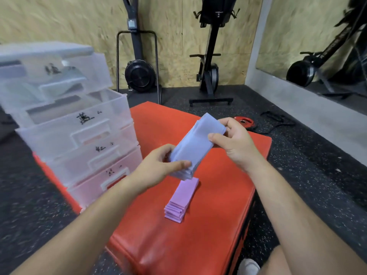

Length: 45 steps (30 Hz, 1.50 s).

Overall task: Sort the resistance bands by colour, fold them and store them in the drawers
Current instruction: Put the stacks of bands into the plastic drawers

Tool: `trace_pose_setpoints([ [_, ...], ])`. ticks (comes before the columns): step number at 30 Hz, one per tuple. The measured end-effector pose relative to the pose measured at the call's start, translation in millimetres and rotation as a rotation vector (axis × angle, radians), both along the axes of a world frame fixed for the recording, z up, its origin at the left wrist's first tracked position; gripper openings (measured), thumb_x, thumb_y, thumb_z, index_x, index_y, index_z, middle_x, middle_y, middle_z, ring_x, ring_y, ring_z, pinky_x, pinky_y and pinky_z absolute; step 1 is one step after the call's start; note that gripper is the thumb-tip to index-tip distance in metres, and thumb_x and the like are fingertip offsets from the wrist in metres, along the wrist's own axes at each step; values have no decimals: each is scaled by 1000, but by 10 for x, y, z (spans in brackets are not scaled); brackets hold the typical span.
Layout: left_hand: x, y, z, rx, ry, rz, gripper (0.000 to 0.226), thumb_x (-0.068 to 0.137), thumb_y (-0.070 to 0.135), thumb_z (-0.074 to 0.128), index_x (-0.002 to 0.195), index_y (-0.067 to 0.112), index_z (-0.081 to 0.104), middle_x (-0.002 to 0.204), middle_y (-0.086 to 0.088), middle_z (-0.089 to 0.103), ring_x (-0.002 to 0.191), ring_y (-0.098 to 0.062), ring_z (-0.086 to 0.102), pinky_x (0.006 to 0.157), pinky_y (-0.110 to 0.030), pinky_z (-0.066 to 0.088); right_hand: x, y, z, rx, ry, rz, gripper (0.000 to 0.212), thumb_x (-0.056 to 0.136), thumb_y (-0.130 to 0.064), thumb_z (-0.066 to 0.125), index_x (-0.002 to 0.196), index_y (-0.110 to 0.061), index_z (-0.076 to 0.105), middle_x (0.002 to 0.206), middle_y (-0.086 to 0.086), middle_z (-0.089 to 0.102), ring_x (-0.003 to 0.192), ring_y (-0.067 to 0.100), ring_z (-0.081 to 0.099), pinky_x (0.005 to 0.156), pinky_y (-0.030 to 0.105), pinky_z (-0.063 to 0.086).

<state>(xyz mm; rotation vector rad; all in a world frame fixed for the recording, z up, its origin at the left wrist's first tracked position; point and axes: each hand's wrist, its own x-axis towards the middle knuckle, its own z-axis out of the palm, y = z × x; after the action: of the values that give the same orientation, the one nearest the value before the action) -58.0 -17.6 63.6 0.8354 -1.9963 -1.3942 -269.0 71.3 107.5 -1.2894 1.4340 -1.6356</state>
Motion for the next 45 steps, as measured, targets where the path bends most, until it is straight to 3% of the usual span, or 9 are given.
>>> trace_pose_setpoints([
  [6,814,-105,390,-165,52,277,43,67,23,87,100,32,61,93,4,70,81,-13,66,73,-34,57,570,-307,-14,-31,200,83,56,70,-12,66,120,-35,55,112,3,69,91,10,64,80,28,51],
  [10,1198,-149,870,-415,44,388,51,71,17,83,109,38,57,99,13,67,86,-3,66,76,-22,54,985,-624,219,-149,323,24,47,75,-10,70,115,-34,61,110,-10,68,88,7,63,76,18,49],
  [14,1577,-298,1340,-545,85,547,47,76,16,80,113,35,58,104,13,64,82,0,64,67,-14,49,1349,-1069,712,-225,357,72,44,79,-12,71,113,-39,62,109,-6,69,92,19,66,81,31,53],
  [21,1939,-649,1334,-603,67,789,40,76,18,78,108,32,58,100,14,62,82,-3,61,71,-31,56,1824,-2002,1202,-179,541,244,40,65,-14,69,99,-33,62,95,10,72,72,14,58,68,44,55],
  [29,2018,-861,1166,-529,-145,784,43,78,28,80,113,37,56,96,14,56,79,-10,59,62,-30,48,1816,-2388,1077,106,726,287,41,61,-15,83,95,-31,68,106,-4,70,95,12,65,80,31,55],
  [34,2028,-900,1166,-475,-221,773,28,80,31,77,101,37,59,96,7,57,70,-14,56,50,-25,37,1893,-2395,1043,229,713,333,32,77,-7,74,106,-21,69,109,-2,66,88,4,59,66,18,44],
  [39,2059,-893,1162,-475,-285,743,15,86,35,71,100,28,69,97,10,66,94,-10,61,74,-29,49,1937,-2327,999,293,750,370,32,84,-16,65,115,-26,69,116,-7,66,105,9,59,80,18,45],
  [42,2023,-835,1110,-621,-337,801,13,93,31,63,99,22,70,101,9,67,101,-13,60,80,-30,46,1886,-2240,826,112,800,250,35,82,-35,65,117,-34,67,120,-16,63,120,9,53,106,34,42],
  [45,1903,-700,1016,-992,-312,858,10,90,25,66,89,15,69,92,2,62,90,-21,56,78,-34,43,1865,-1994,461,-312,805,-45,20,84,-29,63,104,-27,66,109,-11,61,114,14,48,103,35,38],
])
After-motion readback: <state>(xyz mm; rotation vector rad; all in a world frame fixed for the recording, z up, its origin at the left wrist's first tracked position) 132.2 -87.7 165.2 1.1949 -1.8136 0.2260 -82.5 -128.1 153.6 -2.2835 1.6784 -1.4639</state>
